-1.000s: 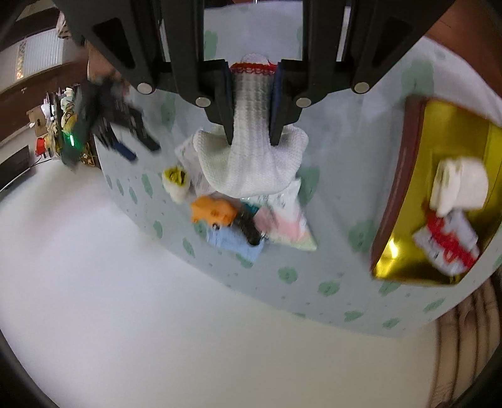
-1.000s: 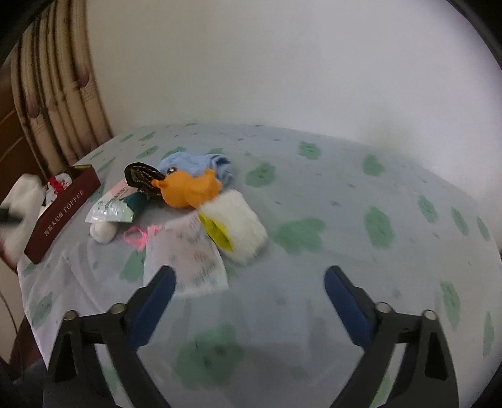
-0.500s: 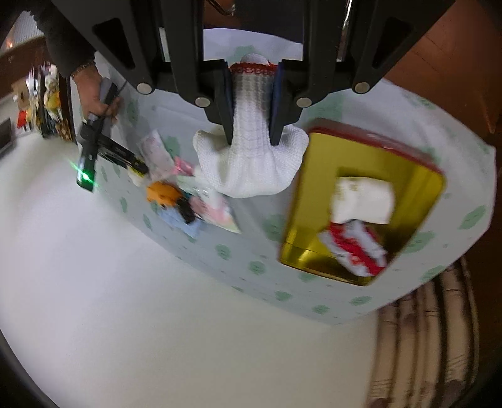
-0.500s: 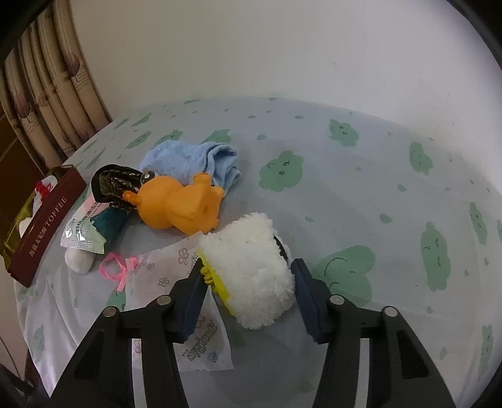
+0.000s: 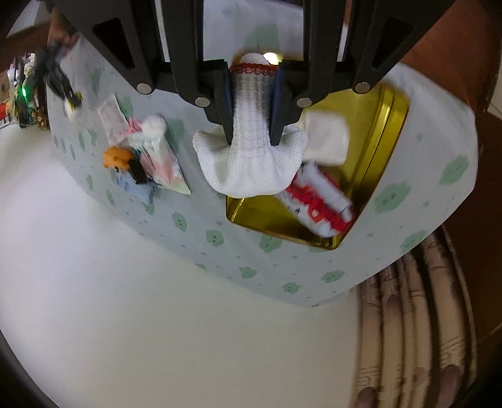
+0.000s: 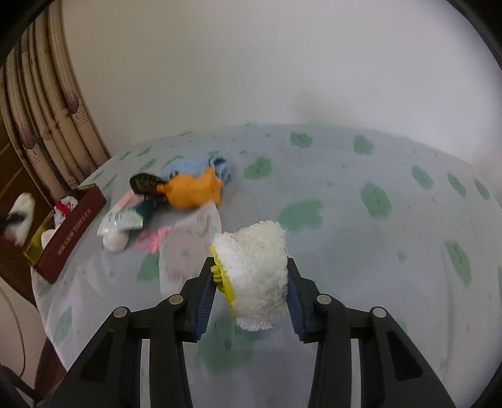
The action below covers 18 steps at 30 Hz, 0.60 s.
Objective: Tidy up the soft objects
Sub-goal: 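Carry the knit sock into the tin with left tool while right tool grasps fluffy white sock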
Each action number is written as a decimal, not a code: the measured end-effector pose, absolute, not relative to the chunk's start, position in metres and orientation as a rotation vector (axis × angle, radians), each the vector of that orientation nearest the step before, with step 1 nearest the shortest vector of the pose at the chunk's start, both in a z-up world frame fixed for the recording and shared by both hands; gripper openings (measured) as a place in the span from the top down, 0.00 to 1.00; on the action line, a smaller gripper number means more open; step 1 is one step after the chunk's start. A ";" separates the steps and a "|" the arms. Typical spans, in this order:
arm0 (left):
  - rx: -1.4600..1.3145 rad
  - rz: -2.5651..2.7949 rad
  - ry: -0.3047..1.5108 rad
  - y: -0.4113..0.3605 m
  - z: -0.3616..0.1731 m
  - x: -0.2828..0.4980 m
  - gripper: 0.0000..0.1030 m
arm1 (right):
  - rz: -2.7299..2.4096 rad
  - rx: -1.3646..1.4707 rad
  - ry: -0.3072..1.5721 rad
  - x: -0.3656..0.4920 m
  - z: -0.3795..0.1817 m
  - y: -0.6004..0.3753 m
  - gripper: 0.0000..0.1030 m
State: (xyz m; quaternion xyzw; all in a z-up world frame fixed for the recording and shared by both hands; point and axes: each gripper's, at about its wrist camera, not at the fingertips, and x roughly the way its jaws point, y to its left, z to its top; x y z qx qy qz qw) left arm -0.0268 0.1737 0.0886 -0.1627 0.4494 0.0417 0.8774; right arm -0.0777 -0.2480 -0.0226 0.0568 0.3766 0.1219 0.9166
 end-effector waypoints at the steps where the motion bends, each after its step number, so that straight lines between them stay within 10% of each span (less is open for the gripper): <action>1: -0.327 0.096 0.938 0.175 0.085 -0.017 0.81 | 0.241 0.124 0.780 -0.084 -0.026 -0.250 0.63; 18: -0.185 0.112 1.057 0.177 0.021 0.092 0.66 | 0.209 0.137 0.799 -0.119 -0.046 -0.256 0.63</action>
